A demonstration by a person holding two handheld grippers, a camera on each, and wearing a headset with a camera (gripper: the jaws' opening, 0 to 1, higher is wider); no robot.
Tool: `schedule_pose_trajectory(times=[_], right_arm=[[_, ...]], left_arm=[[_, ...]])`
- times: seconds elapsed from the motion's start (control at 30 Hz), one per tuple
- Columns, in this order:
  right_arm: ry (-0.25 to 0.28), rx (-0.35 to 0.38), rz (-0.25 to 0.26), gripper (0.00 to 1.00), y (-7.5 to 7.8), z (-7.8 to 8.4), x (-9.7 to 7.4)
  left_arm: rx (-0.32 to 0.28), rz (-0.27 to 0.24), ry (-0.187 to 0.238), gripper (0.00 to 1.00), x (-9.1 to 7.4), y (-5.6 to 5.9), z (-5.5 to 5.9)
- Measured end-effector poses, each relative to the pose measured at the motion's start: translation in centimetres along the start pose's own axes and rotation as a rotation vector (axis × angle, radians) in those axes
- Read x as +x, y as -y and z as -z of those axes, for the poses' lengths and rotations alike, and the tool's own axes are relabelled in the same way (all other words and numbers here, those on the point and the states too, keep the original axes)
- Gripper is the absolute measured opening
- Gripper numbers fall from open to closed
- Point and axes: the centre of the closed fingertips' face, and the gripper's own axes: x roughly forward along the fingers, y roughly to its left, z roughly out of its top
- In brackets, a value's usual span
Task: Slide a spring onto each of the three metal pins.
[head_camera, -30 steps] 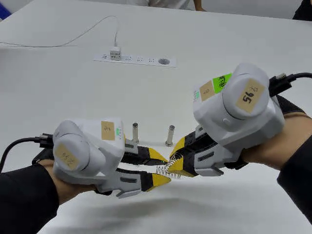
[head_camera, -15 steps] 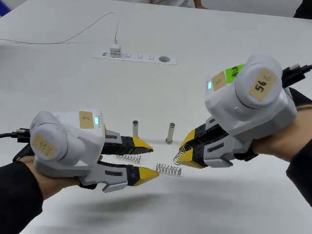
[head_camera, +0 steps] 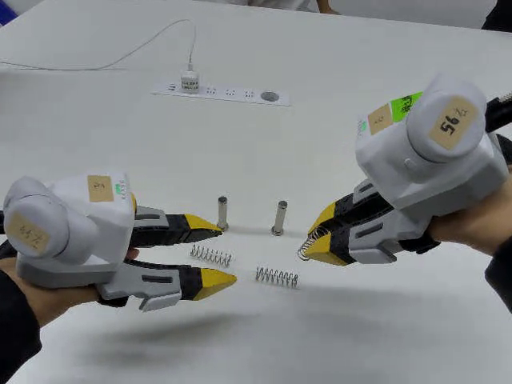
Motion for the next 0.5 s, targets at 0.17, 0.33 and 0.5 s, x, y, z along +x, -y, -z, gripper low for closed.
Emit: schedule_pose_trajectory(times=[0.17,0.33,0.5], right_arm=[[-0.005,0.007,0.016,0.12,0.5,0.3,-0.5],[-0.005,0.018,0.030,0.12,1.1,0.5,-1.0],[-0.009,0.024,0.045,0.12,1.8,0.7,-1.5]], left_arm=[[-0.017,-0.024,-0.002,0.39,-0.6,-0.4,0.5],[-0.040,-0.048,-0.002,0.42,-1.1,-0.8,1.0],[-0.057,-0.069,0.009,0.43,-1.5,-1.1,1.0]])
